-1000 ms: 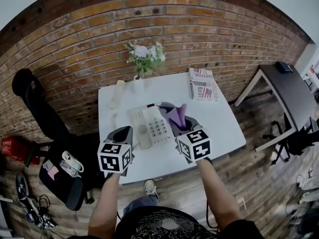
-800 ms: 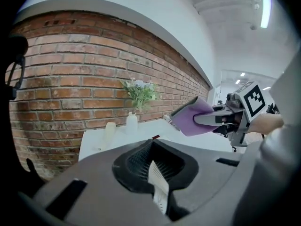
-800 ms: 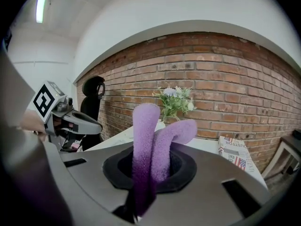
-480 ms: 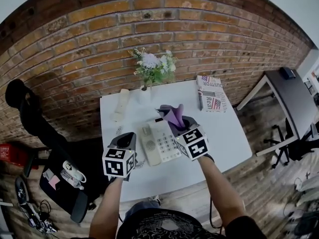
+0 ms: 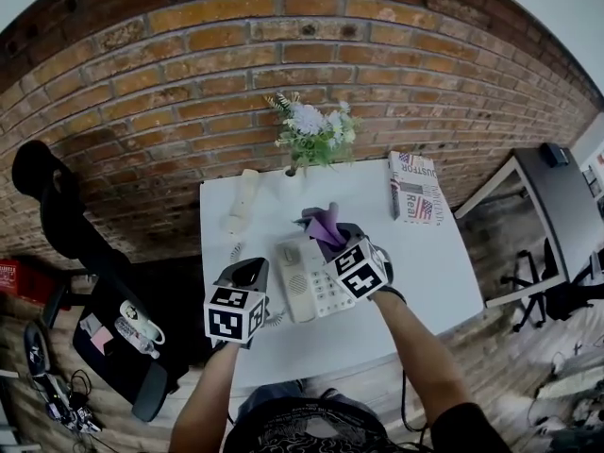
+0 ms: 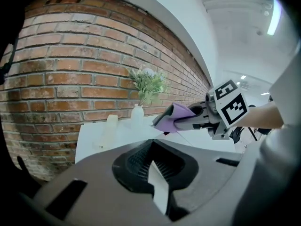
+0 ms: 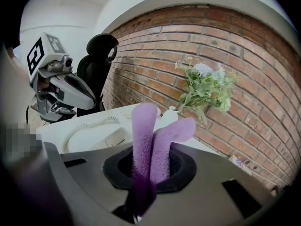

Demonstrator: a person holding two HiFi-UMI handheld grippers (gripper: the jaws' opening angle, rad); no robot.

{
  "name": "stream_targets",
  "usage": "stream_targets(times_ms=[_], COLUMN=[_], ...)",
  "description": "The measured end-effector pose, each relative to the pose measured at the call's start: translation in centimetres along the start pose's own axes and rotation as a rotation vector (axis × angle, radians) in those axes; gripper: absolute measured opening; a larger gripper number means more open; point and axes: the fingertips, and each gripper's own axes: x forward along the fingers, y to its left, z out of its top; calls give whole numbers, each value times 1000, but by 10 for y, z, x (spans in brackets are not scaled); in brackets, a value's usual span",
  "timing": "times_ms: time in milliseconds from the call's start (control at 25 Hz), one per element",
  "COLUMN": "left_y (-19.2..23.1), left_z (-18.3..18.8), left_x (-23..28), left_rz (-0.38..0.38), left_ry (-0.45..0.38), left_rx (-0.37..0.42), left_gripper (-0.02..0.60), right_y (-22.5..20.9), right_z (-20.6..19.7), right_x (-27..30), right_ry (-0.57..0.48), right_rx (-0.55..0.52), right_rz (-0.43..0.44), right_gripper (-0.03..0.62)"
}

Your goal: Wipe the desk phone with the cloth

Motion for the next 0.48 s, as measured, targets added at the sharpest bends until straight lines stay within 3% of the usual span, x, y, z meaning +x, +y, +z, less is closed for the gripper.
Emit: stream_targets(times_ms=[480], left_y=[-19], left_z=[-13], left_x=[-13], left_rz=[72], left_ry=[-1], left_rx=[-25], left_gripper=[6], right_y=[29], right_z=[-26], right_x=[-1], right_ry=[-10], right_rx=[-5], right_rz=[102], right_gripper=[44])
